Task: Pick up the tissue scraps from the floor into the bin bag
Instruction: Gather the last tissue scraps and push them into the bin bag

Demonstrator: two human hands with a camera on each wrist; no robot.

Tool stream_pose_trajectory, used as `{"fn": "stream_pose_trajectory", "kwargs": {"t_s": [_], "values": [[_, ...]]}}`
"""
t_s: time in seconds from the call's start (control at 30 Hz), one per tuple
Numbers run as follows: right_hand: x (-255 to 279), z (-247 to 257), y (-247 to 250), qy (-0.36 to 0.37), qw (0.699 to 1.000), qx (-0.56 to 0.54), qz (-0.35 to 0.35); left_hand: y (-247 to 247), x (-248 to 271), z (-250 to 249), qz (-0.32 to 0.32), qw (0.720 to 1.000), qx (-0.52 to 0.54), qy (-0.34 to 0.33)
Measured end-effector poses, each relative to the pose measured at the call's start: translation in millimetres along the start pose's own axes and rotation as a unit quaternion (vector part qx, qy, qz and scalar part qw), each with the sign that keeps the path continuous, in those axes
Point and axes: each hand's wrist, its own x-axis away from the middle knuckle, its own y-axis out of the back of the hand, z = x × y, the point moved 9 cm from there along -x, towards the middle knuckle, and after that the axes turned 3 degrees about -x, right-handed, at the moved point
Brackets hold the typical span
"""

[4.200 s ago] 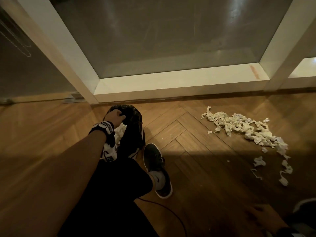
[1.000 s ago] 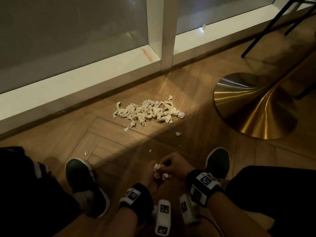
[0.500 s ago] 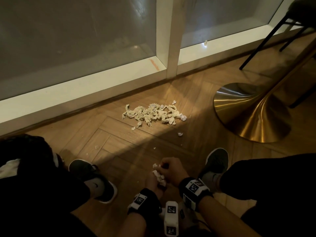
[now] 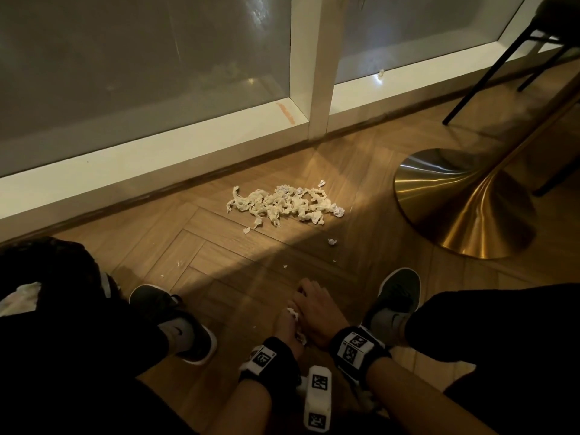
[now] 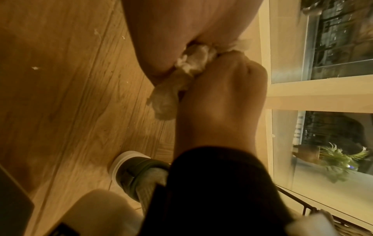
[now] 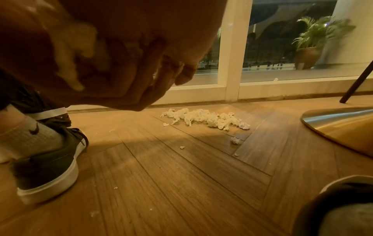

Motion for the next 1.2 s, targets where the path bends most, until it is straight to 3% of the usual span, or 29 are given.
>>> {"fn": "stream_pose_trajectory", "kwargs": {"t_s": [0.13, 0.27, 0.43, 0.57, 0.67, 0.73, 0.8, 0.87, 0.93, 1.03, 1.2], "values": [[-1.4, 3.8, 9.6, -0.015, 0.999, -0.049, -0.017, 3.3, 3.0, -4.9, -0.024, 1.000, -0.019, -0.006], [-0.1, 19.0, 26.7, 0.032, 0.993, -0.106, -0.030, 4.8, 7.0, -14.9, -0.007, 1.000, -0.007, -0.016], [2.6, 24.3, 32.0, 0.057, 0.984, -0.156, 0.058, 20.0, -14.9, -31.3, 0.004, 1.000, -0.021, -0.019], [2.2, 20.6, 28.8, 0.060, 0.982, -0.168, 0.064, 15.7, -2.0, -45.9, 0.036, 0.988, -0.141, -0.056], [-1.6, 13.8, 28.6, 0.045, 0.981, -0.186, 0.034, -1.8, 0.6, -47.3, 0.072, 0.948, -0.289, -0.109], [-3.3, 10.8, 28.8, 0.039, 0.981, -0.187, 0.018, -2.6, -12.7, -39.2, 0.078, 0.941, -0.315, -0.099], [-3.5, 7.5, 30.1, 0.026, 0.982, -0.188, -0.005, -4.0, -8.8, -38.7, 0.070, 0.952, -0.277, -0.114], [-2.6, 0.2, 33.7, 0.003, 0.980, -0.196, -0.045, -13.5, 4.0, -45.4, 0.113, 0.969, -0.172, -0.138], [-2.1, -7.3, 36.7, -0.019, 0.980, -0.183, -0.076, -19.7, 10.3, -45.5, 0.127, 0.985, -0.050, -0.108], [-3.2, -3.5, 41.0, -0.016, 0.985, -0.144, -0.096, -16.4, 2.8, -43.9, 0.091, 0.987, -0.072, -0.115], [0.5, 28.5, 36.5, 0.076, 0.991, -0.098, -0.056, 14.5, -12.7, -47.2, -0.008, 0.991, -0.067, -0.112]]}}
